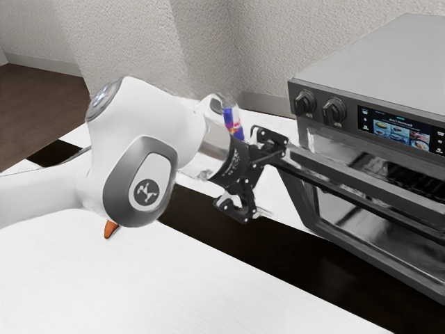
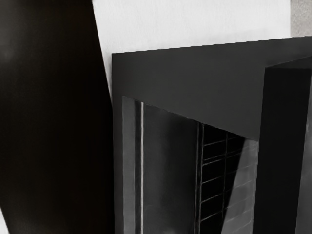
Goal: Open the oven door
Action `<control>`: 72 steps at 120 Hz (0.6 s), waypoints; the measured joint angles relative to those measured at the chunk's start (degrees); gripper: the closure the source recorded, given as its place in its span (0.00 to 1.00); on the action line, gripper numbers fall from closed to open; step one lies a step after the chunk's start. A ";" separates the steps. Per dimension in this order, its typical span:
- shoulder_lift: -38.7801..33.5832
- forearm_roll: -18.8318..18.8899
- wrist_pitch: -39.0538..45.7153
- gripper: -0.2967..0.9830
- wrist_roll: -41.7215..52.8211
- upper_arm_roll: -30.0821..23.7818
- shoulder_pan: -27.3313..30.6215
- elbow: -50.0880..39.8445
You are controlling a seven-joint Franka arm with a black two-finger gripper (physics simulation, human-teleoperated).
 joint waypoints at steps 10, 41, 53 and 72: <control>-6.31 0.23 1.15 0.23 -0.08 -0.11 1.39 -8.33; -30.99 -0.60 4.25 0.26 1.23 -13.24 20.69 -27.57; -11.58 8.56 -14.61 0.26 3.74 -13.89 26.59 12.75; -4.79 13.27 -38.19 0.24 6.78 -13.82 30.15 21.29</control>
